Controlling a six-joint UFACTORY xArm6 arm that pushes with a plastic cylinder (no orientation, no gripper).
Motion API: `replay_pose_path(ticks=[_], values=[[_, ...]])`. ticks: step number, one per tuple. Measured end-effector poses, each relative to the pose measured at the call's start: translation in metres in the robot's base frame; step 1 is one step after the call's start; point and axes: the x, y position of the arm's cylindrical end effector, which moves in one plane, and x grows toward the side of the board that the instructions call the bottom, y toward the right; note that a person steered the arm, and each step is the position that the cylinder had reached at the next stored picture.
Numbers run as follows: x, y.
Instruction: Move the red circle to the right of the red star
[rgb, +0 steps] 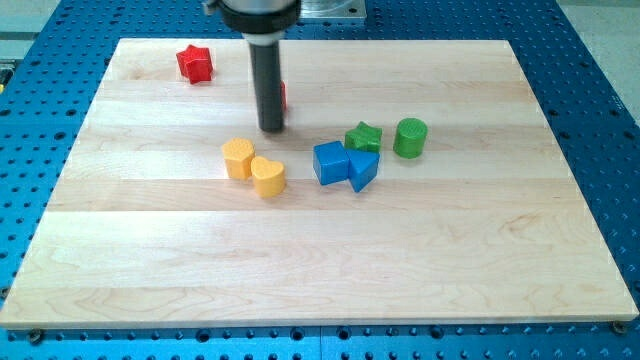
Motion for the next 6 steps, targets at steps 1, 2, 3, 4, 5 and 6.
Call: replay_pose_path(ticks=[1,2,3,4,5,6], values=[[-0.028,-0.009],[0.0,0.009],[-0.01,0.032],[-0.058,0.027],[-0.066,0.037],[-0.048,0.046]])
